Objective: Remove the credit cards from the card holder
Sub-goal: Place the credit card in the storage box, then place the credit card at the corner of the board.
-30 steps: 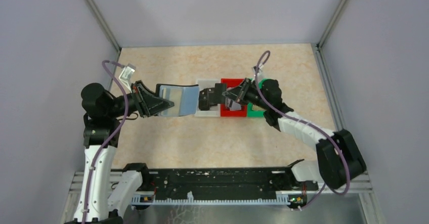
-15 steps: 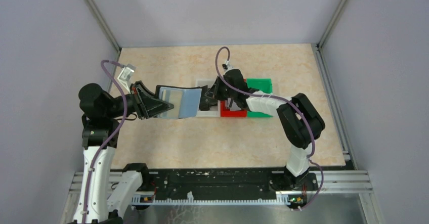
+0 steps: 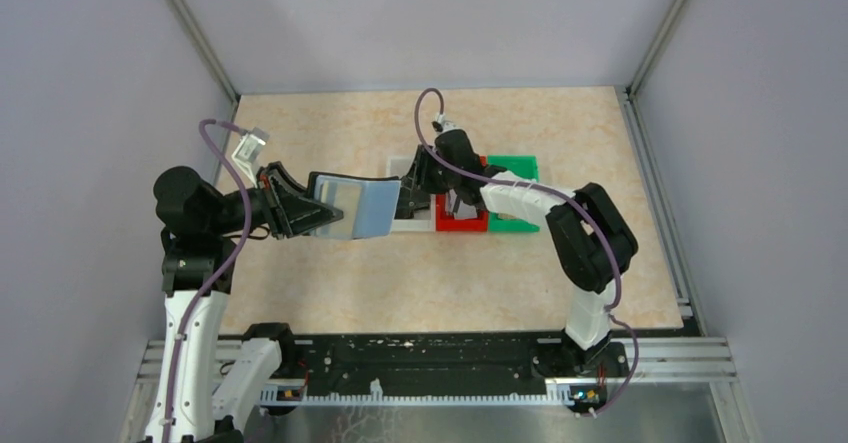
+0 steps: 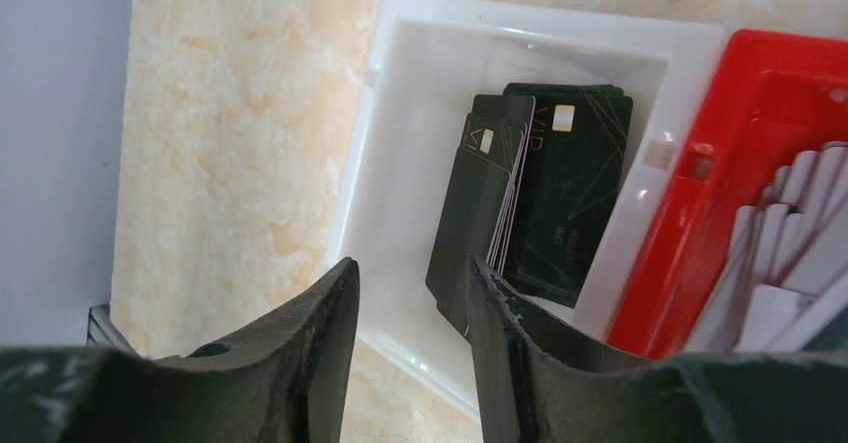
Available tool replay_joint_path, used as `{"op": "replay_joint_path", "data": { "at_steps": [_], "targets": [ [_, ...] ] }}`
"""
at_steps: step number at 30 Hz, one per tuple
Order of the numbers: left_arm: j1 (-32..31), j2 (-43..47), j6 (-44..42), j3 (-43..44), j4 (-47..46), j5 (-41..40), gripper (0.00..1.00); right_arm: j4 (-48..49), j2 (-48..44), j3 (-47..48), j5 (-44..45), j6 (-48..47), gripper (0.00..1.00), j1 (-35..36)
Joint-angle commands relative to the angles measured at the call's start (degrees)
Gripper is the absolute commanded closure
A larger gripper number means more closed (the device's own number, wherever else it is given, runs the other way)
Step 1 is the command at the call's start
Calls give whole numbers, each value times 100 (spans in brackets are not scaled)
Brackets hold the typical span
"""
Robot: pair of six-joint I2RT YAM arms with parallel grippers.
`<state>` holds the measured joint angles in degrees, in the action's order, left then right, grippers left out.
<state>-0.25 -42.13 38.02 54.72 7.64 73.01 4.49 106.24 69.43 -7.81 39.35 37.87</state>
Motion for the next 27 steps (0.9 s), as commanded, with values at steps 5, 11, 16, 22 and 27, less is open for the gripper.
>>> {"op": "replay_joint_path", "data": {
  "at_steps": [5,11,16,22,27],
  "targets": [
    [-15,29,35,172,-264,156,100,-290,-1813,398,417,-498,47,19],
    [-11,16,-118,86,-203,303,100,267,-2949,89,-493,-467,23,21],
    [-14,-23,-336,25,-14,438,100,693,-3417,-68,-1690,-427,7,139],
    [-16,-64,-767,-180,172,695,100,1257,-3583,-270,-2755,-334,5,543],
    [-12,-187,-1078,-124,442,891,100,1662,-3654,-635,-3313,-204,6,716]
  ]
}}
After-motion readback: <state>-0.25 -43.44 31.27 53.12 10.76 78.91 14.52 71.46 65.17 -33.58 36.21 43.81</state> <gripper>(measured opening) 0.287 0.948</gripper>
